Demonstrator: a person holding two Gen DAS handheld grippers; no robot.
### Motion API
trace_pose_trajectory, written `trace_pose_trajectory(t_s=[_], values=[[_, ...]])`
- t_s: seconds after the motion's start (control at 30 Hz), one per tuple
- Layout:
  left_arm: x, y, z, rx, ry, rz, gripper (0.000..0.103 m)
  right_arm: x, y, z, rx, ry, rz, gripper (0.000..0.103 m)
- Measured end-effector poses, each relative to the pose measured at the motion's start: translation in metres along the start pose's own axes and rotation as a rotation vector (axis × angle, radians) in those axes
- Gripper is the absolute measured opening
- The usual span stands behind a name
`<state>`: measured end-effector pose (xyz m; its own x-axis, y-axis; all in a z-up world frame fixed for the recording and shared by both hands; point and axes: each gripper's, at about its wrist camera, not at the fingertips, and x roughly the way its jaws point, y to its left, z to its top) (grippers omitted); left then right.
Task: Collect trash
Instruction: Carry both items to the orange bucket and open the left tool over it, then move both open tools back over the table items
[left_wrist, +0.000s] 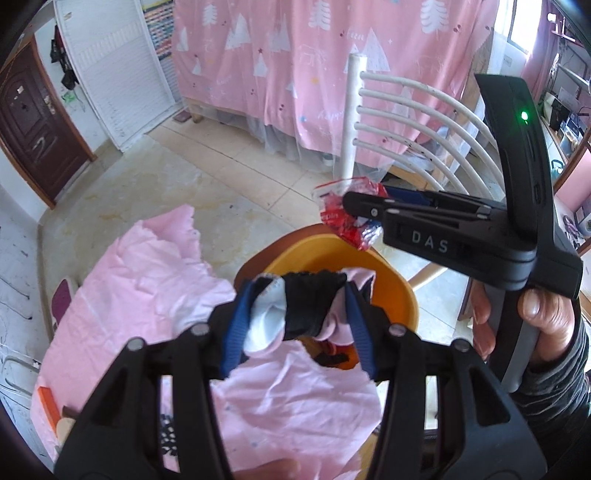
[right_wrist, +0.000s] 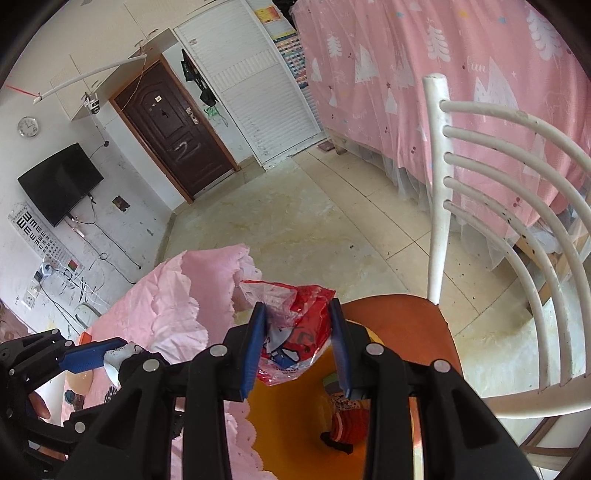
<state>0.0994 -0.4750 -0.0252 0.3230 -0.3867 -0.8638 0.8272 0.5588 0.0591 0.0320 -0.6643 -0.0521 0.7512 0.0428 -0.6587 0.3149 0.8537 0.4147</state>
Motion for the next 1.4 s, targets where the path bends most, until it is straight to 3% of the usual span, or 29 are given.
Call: trace_pose_trajectory(t_s=[0.07, 0.3, 0.57, 0.7, 1.0, 1.4], values=[[0.004, -0.002, 0.002, -0.005, 0.008, -0.009, 0.056, 0.001, -0.002, 0.0, 0.007, 0.003, -0.002, 0.023], [0.002, 0.003, 0.001, -0.018, 0.007, -0.01, 0.057, 0.008, -0.004, -0.004, 0.005, 0.026, -0.005, 0.024], [-0.016, 0.022, -0.01, -0.054, -0.021, -0.013, 0.057, 0.014, 0.005, -0.005, 0.008, 0.045, -0.015, 0.042], [-0.028, 0.032, -0.018, -0.083, -0.042, -0.014, 0.057, 0.012, 0.014, -0.006, -0.003, 0.044, -0.018, 0.045], [-0.063, 0.064, -0.042, -0.147, -0.103, -0.005, 0.057, 0.014, 0.065, -0.006, -0.08, 0.05, 0.001, 0.045], [-0.111, 0.125, -0.089, -0.263, -0.169, 0.064, 0.062, 0.036, 0.167, -0.017, -0.215, 0.094, 0.063, 0.045]])
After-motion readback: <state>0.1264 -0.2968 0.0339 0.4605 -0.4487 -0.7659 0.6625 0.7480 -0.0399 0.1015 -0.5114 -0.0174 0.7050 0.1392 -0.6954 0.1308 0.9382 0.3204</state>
